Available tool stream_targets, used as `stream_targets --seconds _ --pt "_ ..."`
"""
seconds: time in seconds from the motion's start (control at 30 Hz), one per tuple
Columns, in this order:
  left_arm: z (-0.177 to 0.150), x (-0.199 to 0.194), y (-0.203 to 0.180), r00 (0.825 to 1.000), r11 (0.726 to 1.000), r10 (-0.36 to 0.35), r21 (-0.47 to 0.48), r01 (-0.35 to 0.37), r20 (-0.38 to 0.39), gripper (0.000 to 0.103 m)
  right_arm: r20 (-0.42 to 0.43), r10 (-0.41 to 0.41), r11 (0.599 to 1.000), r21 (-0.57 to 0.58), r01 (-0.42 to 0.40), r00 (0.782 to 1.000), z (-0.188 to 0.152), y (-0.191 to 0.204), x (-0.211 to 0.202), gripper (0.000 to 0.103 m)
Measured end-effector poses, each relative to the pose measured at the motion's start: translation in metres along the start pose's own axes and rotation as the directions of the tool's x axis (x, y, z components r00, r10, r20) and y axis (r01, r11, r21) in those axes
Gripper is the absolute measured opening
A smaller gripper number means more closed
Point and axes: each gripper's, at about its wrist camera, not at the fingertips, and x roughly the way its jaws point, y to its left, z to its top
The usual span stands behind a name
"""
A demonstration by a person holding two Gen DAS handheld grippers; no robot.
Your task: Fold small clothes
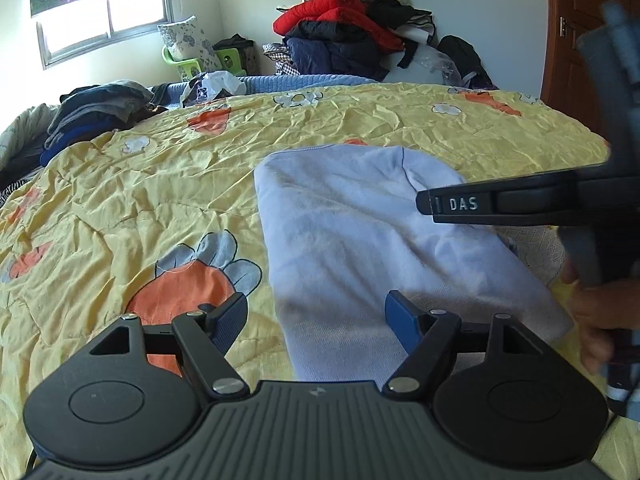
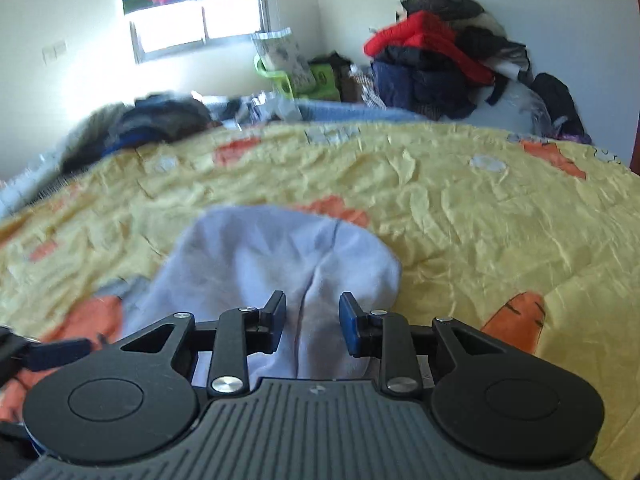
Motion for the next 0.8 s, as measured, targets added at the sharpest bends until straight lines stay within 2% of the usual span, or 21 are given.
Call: stream_targets --seconds 0.07,0.23,0.37,0.53,0.67,0.8 --pt "-0.001 -0.001 0.002 1.0 1.0 0.004 -0.003 -0.004 0.0 0.081 0.015 -0.007 0.999 0.032 0.006 1.0 0.0 -0.003 -0.003 0.035" --pt "-0.001 -0.001 0.006 1.0 1.0 -0.005 -0.027 0.005 -0.009 0.081 0.085 0.012 0.998 0.053 -0.016 0.996 -0.007 0.004 -0.036 0.04" --pt "-0.003 -0.003 0.006 1.0 1.0 -0.006 -0.029 0.006 -0.008 0.081 0.07 0.04 0.998 0.048 -0.043 0.997 -0.016 0.007 -0.051 0.045" --pt "-0.006 -0.006 0.004 1.0 0.999 -0.003 -0.034 0.002 -0.012 0.081 0.0 0.019 0.999 0.033 -0.018 1.0 -0.025 0.006 -0.035 0.047" --pt "-0.006 -0.01 0.006 1.0 0.999 -0.003 -0.043 0.002 -0.011 0.081 0.039 0.031 0.997 0.072 -0.034 0.999 -0.028 0.002 -0.049 0.049" --pt "-0.008 -0.014 0.019 1.0 0.995 -0.028 -0.095 0.027 -0.012 0.081 0.07 0.05 0.993 0.106 -0.057 0.996 -0.038 -0.003 -0.071 0.067"
